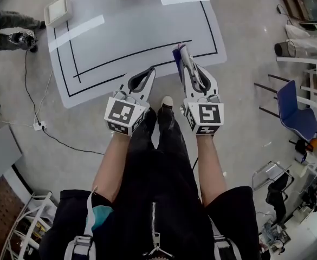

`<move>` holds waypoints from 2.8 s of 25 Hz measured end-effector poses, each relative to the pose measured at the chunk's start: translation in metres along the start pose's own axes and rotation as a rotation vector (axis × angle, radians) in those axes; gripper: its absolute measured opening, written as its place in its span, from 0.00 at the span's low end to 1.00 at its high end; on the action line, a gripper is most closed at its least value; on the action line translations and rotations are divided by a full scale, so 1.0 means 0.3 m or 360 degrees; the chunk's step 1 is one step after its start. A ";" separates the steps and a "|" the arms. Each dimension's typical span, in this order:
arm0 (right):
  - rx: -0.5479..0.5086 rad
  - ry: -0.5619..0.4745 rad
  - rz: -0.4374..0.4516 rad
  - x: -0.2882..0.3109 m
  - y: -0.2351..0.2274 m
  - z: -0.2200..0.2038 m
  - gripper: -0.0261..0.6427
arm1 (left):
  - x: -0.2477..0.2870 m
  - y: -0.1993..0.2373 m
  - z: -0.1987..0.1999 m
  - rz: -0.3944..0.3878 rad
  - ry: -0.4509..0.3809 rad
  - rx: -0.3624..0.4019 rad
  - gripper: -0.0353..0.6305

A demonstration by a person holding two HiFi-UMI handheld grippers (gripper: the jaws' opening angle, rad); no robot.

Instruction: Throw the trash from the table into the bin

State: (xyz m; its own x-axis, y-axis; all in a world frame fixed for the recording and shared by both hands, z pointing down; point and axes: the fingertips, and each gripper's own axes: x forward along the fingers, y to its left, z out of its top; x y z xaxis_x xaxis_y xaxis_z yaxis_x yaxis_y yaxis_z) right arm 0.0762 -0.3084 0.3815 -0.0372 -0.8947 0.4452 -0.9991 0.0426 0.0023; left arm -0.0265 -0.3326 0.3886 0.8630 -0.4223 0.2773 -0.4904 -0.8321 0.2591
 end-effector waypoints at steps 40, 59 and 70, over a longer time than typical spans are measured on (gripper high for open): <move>0.0427 -0.0174 -0.0745 -1.177 -0.384 -0.542 0.17 | -0.061 -1.195 -0.272 -0.0729 0.0117 0.0380 0.06; 0.0487 -0.0130 -0.0808 -1.055 -0.532 -0.804 0.17 | -0.021 -1.229 -0.548 -0.0779 0.0284 0.0234 0.06; 0.0551 -0.0056 -0.0801 -0.884 -0.658 -1.083 0.17 | 0.126 -1.238 -0.810 -0.0805 0.0350 0.0229 0.06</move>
State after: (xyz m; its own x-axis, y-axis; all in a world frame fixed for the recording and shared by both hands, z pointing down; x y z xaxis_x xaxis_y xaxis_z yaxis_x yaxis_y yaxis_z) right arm 0.2901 0.0649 0.5540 0.4464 -0.7818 0.4354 -0.8428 -0.5308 -0.0890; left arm 0.1587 0.0480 0.5277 0.9331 0.1134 0.3413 0.0121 -0.9583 0.2855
